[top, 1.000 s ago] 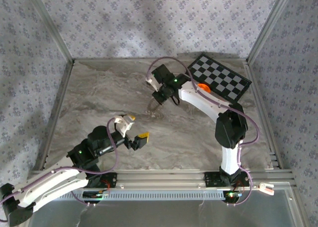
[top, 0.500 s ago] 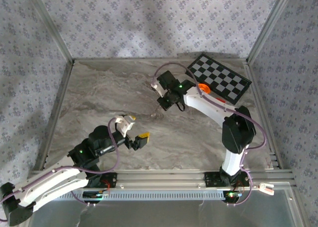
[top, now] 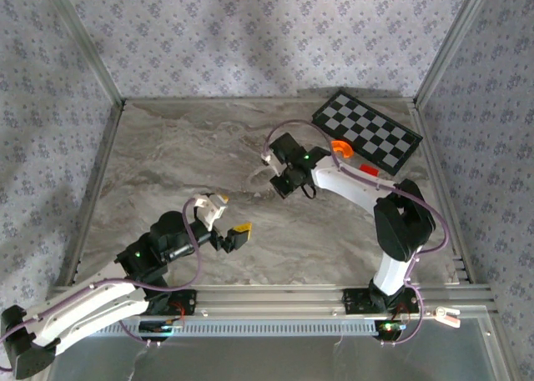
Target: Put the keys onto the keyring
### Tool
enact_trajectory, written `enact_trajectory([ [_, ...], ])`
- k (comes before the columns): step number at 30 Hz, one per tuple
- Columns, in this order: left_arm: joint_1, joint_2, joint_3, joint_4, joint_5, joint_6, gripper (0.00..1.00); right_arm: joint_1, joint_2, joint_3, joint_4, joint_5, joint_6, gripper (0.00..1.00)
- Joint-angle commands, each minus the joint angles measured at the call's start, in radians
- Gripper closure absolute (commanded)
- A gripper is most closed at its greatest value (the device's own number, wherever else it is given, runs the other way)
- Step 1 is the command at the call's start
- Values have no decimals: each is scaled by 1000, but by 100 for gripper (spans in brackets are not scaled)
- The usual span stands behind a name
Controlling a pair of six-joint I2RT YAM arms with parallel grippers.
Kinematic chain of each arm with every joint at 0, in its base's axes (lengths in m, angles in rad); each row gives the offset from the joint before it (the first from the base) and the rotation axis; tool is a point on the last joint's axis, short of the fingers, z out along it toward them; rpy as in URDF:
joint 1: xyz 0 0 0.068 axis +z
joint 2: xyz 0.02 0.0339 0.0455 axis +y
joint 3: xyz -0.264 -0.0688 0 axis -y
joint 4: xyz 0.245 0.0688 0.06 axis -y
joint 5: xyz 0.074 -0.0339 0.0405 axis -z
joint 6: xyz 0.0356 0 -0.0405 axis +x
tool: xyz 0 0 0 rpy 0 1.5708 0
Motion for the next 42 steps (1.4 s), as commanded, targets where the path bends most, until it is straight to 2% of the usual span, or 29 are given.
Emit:
enact_trajectory([
  [1,6,-8,-2,34,10,2,1,-4,-40,-29,36,-25,21,100],
  [21,6,-6,-22,57,9,-4,0,4,-95,-249,147,-131,123,100],
  [42,6,4,-31,78,5,-13,0,27,-104,-357,164,-179,179,100],
])
